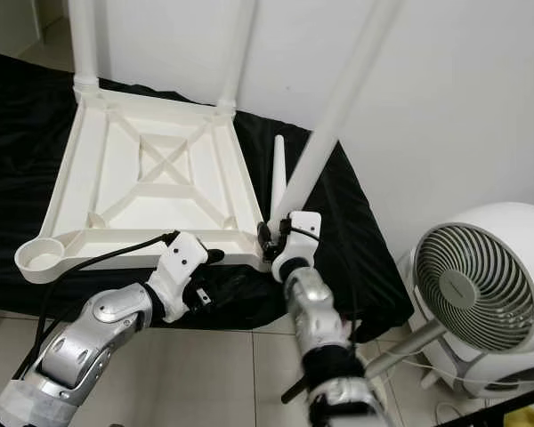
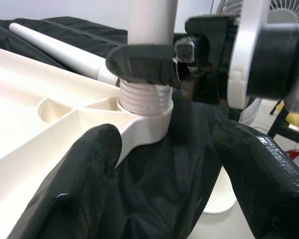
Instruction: Building children table
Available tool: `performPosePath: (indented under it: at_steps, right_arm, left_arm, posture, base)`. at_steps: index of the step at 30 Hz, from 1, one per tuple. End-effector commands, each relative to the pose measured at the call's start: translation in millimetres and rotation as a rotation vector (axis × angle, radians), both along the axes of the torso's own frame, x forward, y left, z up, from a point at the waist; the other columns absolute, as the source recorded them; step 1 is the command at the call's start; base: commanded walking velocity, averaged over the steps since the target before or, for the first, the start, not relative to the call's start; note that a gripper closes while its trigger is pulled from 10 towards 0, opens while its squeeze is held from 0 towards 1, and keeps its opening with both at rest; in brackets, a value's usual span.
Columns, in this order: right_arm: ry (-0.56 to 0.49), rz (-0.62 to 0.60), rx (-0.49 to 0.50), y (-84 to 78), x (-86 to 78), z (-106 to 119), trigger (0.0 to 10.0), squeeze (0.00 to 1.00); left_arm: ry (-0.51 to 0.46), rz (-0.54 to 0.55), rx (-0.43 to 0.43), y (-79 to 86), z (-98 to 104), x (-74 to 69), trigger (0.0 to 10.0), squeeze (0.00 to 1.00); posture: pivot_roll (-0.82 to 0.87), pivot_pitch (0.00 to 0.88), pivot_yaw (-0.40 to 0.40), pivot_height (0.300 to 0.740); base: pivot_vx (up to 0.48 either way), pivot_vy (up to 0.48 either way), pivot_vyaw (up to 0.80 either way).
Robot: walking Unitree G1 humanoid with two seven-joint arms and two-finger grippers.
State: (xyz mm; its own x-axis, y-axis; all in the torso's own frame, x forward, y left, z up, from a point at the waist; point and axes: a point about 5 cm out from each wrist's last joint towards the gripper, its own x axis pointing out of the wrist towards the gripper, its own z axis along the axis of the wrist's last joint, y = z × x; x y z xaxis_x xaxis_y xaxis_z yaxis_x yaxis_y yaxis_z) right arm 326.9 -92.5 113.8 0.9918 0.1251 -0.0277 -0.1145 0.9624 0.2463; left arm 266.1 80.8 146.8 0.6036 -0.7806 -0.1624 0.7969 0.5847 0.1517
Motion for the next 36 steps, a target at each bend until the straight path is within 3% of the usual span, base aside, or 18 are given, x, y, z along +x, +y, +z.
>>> performPosePath:
  at_steps: [1,9,10,11,12,18,21,22,23,24,25,30,36]
  right_arm:
    - [0.111,-0.044,0.01,-4.4,-9.4,-20,10.0,0.0]
    - [0.11,0.005,-0.003,-2.0,-11.7,-14,10.0,0.0]
    - [0.097,0.014,-0.014,-1.6,-12.3,-12,10.0,0.34]
    - [0.097,0.014,-0.014,-1.6,-12.3,-12,10.0,0.34]
    - [0.078,0.044,-0.024,-1.9,-11.7,-9,10.0,1.0]
    - [0.004,0.15,-0.09,-11.4,-7.1,0,10.0,1.0]
    - [-0.02,0.213,-0.172,-22.1,-3.1,3,10.0,1.0]
    - [-0.024,0.242,-0.21,-27.1,-1.4,3,10.0,0.96]
    - [-0.026,0.267,-0.217,-30.2,-0.5,4,10.0,0.44]
    - [-0.026,0.267,-0.217,-30.2,-0.5,4,10.0,0.44]
    - [-0.053,0.339,-0.235,-34.9,1.6,8,10.0,0.0]
    - [-0.096,0.47,-0.239,-37.2,3.5,13,10.0,0.0]
    - [-0.14,0.533,-0.242,-37.1,15.0,16,10.0,0.0]
  left_arm:
    - [0.014,-0.064,-0.002,-5.6,-1,-4.1,10.0,0.0]
    - [0.011,-0.066,0.001,-4.9,-1,-2.7,10.0,0.0]
    - [0.009,-0.067,0.002,-4.9,-1,-2.6,10.0,0.0]
    - [0.009,-0.067,0.002,-4.9,-1,-2.6,10.0,0.0]
    - [0.008,-0.067,0.002,-4.8,0,-2.6,10.0,0.0]
    - [0.006,-0.064,0.002,-4.6,-1,-2.2,10.0,0.0]
    - [0.006,-0.062,0.005,-4.3,-1,-2.0,10.0,0.0]
    - [0.006,-0.061,0.005,-4.3,-2,-1.9,10.0,0.0]
    - [0.005,-0.061,0.006,-4.3,-1,-1.8,10.0,0.0]
    - [0.005,-0.061,0.006,-4.3,-1,-1.8,10.0,0.0]
    - [0.004,-0.059,0.006,-4.1,-1,-1.7,10.0,0.0]
    - [0.002,-0.056,0.006,-3.4,0,-1.4,10.0,0.0]
    - [-0.004,-0.054,0.003,-4.2,2,0.2,10.0,0.0]
  posture:
    - [0.16,0.015,-0.23,0.74]
    - [0.16,0.006,-0.226,0.74]
    - [0.16,0.001,-0.228,0.74]
    - [0.16,0.001,-0.228,0.74]
    - [0.16,0.001,-0.228,0.74]
    - [0.16,0.001,-0.228,0.74]
    - [0.16,0.001,-0.228,0.74]
    - [0.16,0.001,-0.228,0.74]
    - [0.16,0.001,-0.228,0.74]
    - [0.16,0.001,-0.228,0.74]
    - [0.16,0.003,-0.226,0.74]
    - [0.16,0.008,-0.225,0.74]
    - [0.15,0.014,-0.218,0.74]
  base:
    - [0.0,0.0,0.0]
    - [0.0,0.0,0.0]
    - [0.0,0.0,0.0]
    - [0.0,0.0,0.0]
    - [0.0,0.0,0.0]
    - [0.0,0.0,0.0]
    - [0.0,0.0,0.0]
    - [0.0,0.0,0.0]
    - [0.0,0.0,0.0]
    - [0.0,0.0,0.0]
    - [0.0,0.0,0.0]
    - [0.0,0.0,0.0]
    - [0.0,0.0,0.0]
